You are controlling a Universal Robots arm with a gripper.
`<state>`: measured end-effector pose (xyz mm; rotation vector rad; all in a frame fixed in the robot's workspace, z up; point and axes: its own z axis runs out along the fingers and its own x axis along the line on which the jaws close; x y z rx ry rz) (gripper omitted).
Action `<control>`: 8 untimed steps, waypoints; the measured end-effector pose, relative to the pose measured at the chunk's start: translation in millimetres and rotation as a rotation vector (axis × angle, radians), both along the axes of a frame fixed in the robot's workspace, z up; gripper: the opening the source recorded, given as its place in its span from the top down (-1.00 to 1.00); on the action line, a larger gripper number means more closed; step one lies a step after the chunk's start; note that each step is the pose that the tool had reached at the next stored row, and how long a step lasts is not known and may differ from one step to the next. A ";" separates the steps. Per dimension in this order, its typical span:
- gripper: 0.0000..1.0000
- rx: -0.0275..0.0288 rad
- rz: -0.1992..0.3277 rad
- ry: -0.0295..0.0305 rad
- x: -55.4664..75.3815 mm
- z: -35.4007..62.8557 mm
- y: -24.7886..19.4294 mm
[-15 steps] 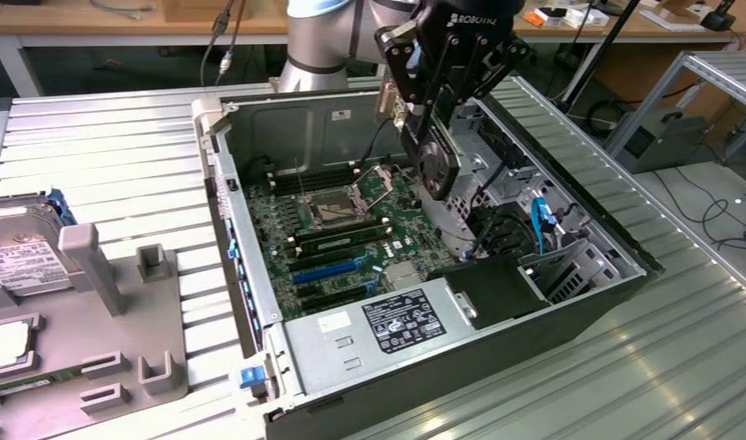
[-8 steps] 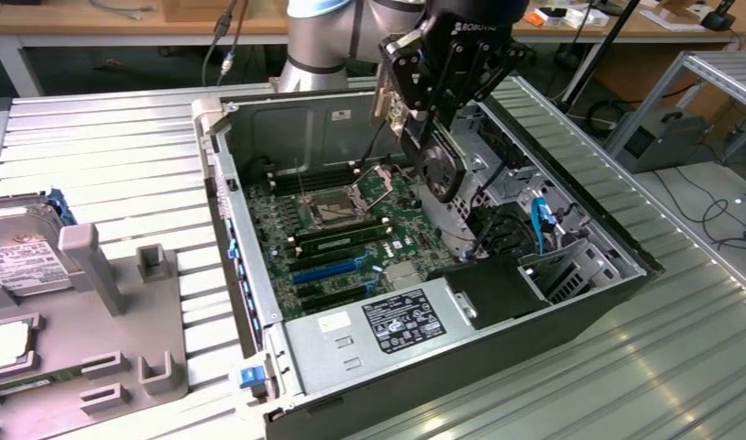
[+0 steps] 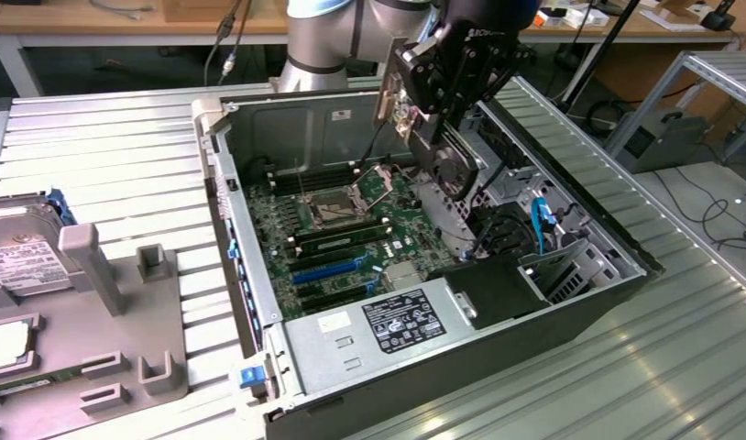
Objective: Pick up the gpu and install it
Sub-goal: 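Pick up the gpu and move the gpu toward the slot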
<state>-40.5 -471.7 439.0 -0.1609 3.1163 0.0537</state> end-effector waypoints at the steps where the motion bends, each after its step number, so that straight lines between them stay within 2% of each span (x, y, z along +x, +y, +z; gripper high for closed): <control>1: 0.47 0.0001 0.000 0.0001 1.8 -0.7 0.8; 7: 0.47 -0.0007 0.000 0.0002 6.1 -5.2 13.7; 8: 0.47 -0.0006 0.000 0.0008 9.9 -9.5 17.6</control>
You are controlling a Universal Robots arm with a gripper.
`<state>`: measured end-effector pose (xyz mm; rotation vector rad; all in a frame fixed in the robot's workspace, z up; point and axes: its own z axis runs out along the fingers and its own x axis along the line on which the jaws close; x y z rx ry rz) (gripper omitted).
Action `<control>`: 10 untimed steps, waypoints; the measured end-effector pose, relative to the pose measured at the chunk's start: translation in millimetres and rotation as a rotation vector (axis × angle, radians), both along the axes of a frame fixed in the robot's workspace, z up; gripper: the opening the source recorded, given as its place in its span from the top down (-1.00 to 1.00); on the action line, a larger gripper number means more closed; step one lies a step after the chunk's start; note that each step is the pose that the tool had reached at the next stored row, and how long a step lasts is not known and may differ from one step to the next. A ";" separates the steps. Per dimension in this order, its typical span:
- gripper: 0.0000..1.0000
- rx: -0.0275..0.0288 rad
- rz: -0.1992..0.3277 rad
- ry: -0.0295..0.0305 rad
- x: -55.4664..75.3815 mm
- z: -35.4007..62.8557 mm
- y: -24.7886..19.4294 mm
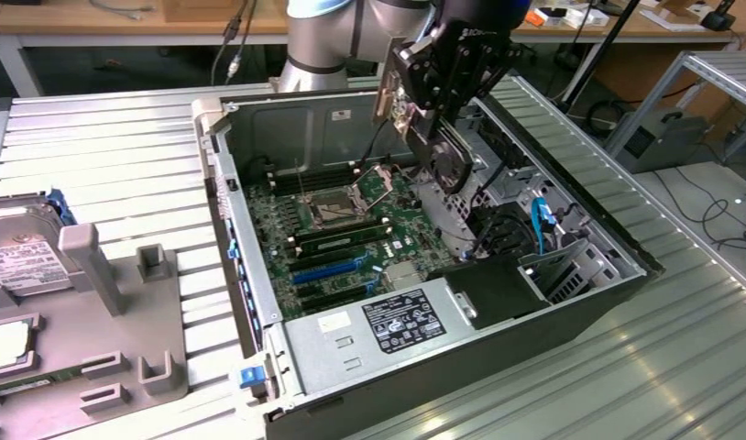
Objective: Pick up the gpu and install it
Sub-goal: 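Pick up the gpu and move the gpu toward the slot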
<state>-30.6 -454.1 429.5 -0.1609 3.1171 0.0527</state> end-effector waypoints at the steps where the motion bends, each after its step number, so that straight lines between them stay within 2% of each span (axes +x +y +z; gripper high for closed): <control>1: 0.47 0.0000 0.000 0.0004 1.8 -3.1 1.6; 6: 0.47 0.0000 0.000 0.0017 11.7 -15.4 9.6; 10: 0.47 0.0000 0.000 0.0016 12.2 -16.0 9.9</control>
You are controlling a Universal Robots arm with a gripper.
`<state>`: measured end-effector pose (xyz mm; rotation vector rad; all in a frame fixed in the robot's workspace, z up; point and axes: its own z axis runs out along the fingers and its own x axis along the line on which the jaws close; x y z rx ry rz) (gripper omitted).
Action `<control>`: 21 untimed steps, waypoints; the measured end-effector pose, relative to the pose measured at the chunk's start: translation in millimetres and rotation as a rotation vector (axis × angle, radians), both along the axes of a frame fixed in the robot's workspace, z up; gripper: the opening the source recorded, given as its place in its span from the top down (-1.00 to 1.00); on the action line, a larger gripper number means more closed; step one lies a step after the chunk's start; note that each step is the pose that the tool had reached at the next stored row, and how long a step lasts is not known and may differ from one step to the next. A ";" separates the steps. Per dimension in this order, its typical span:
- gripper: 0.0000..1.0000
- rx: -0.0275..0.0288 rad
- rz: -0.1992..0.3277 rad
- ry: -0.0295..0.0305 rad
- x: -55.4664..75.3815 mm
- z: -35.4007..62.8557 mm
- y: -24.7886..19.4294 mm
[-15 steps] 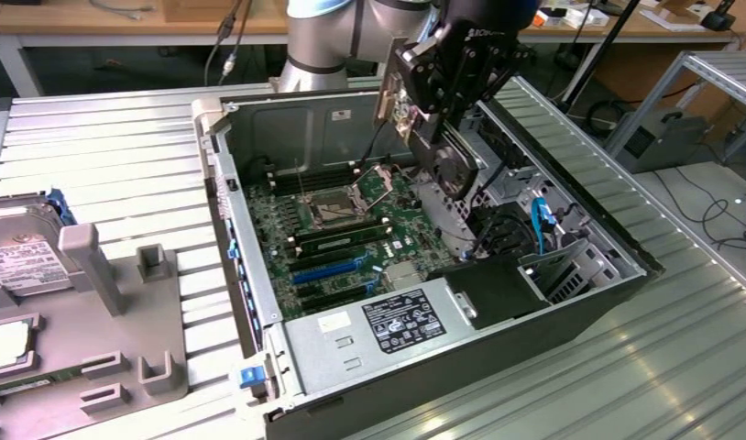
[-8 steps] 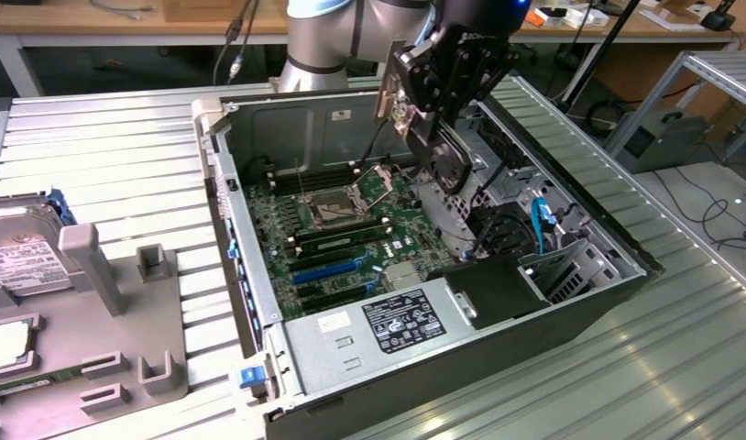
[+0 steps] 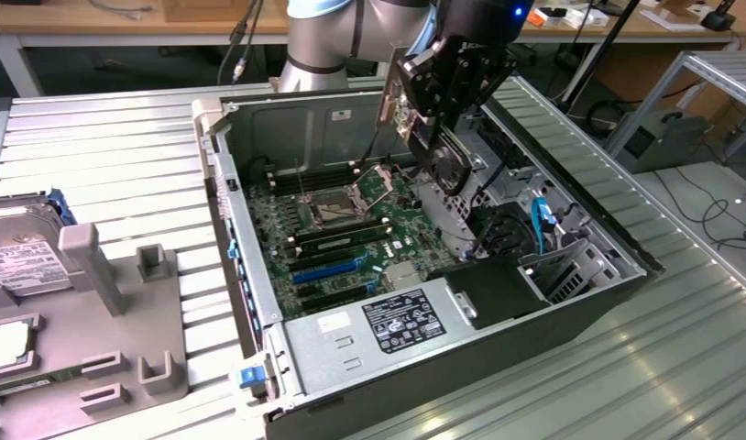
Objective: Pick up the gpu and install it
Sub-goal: 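Pick up the gpu and move the gpu toward the slot, then insert the gpu into the slot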
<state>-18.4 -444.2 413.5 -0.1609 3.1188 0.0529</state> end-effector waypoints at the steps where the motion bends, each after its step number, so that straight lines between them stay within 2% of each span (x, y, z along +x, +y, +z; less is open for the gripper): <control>1: 0.47 0.0000 0.000 0.0000 0.0 0.0 0.0; 11: 0.47 0.0000 0.000 0.0000 0.0 0.0 0.0; 21: 0.47 0.0000 0.090 0.0000 0.4 0.0 0.0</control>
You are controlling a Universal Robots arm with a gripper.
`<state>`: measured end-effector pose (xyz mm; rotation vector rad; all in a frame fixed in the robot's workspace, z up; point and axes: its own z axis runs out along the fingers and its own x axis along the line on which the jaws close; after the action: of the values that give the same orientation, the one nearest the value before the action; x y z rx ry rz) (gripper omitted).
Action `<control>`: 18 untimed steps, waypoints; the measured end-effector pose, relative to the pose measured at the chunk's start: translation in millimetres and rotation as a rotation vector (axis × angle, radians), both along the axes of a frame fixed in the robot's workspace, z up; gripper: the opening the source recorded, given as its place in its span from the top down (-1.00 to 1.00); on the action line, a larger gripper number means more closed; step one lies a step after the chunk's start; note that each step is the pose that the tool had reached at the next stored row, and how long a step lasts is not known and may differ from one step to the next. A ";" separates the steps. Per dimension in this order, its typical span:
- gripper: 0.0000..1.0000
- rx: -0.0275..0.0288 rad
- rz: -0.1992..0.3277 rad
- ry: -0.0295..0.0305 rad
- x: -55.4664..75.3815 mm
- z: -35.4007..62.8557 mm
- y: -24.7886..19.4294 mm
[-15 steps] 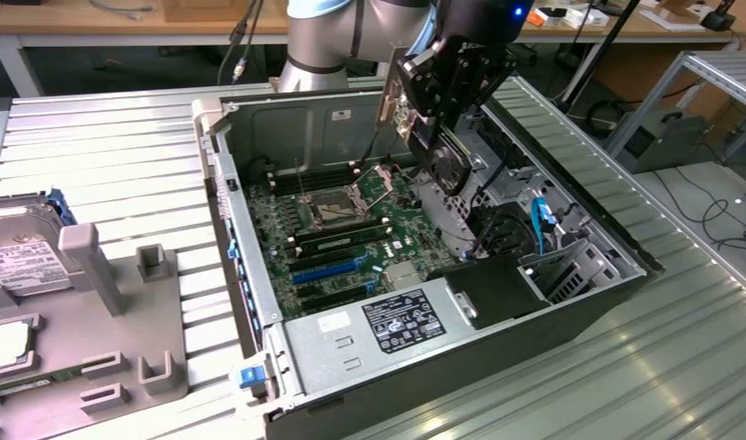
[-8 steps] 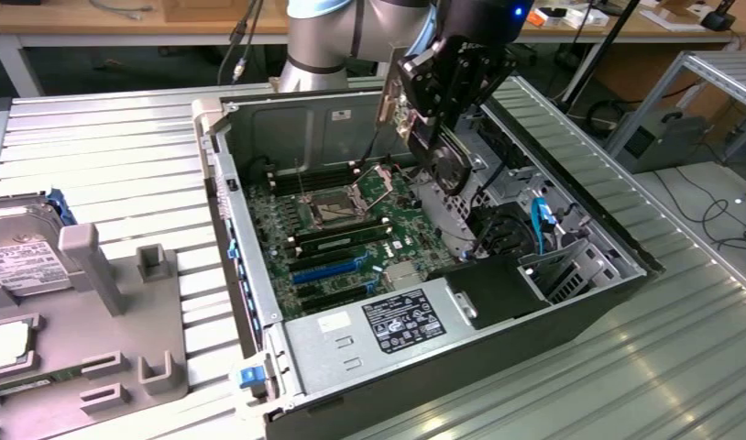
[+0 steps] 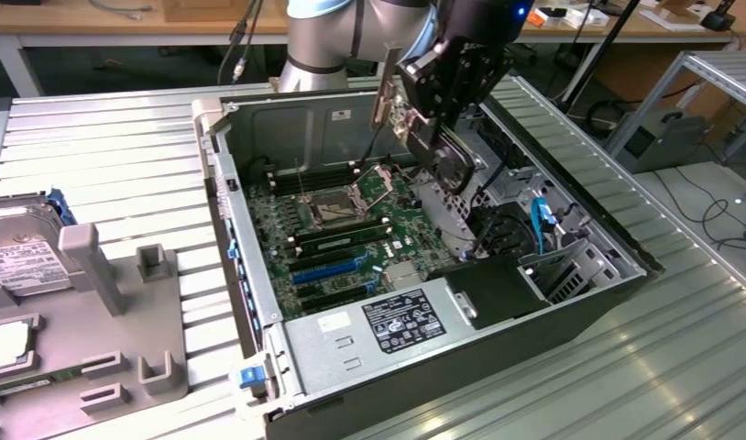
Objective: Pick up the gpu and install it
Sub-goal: 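Insert the gpu into the slot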
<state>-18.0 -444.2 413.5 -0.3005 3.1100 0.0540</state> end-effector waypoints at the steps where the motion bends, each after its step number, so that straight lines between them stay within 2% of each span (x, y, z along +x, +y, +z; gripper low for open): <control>1: 0.47 0.0000 0.012 0.0000 0.2 0.0 0.0; 12: 0.47 0.0000 0.135 0.0000 2.0 -0.1 0.0; 18: 0.47 0.0000 0.173 0.0000 2.4 -0.2 0.0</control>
<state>-15.6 -444.2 413.4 -0.5689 3.0752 0.0562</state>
